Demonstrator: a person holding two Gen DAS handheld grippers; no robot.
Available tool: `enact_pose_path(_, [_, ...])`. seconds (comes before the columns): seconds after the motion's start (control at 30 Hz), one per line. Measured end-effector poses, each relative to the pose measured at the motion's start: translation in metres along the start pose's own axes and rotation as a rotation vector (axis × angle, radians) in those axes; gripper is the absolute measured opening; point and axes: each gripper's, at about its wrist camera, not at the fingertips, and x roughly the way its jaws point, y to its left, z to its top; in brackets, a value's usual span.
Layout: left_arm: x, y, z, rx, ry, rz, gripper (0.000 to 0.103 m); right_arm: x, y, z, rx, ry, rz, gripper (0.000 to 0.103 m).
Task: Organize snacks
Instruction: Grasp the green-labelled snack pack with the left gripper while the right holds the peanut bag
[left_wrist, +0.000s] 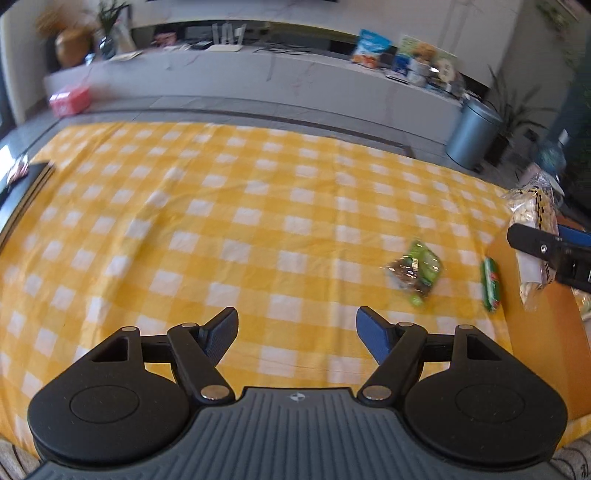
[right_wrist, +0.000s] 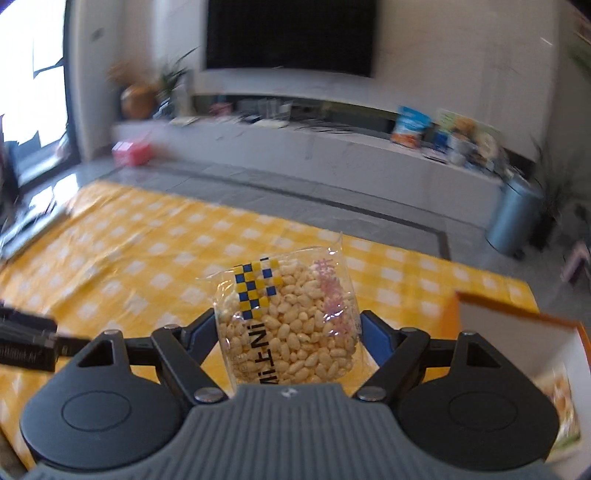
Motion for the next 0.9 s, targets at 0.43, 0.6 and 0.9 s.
enact_pose_path(0.43, [0.049,-0.127,0.016,0.376,-0.044,-0.006,0.087,-0.024,-0.062,-0.06,0.313,-0.018,0.098,0.079])
enact_pose_path(0.6, [0.078,-0.151,0.019,0.431,-0.056,0.005,0.086,-0.021,-0.063,-0.064,0.339,-0.011,0.108,0.079])
enact_pose_path(0.9, [0.115,-0.159,0.018,0.468,0.028,-0.038,0.089,-0.026,-0.072,-0.07,0.394,-0.049,0.097,0.079])
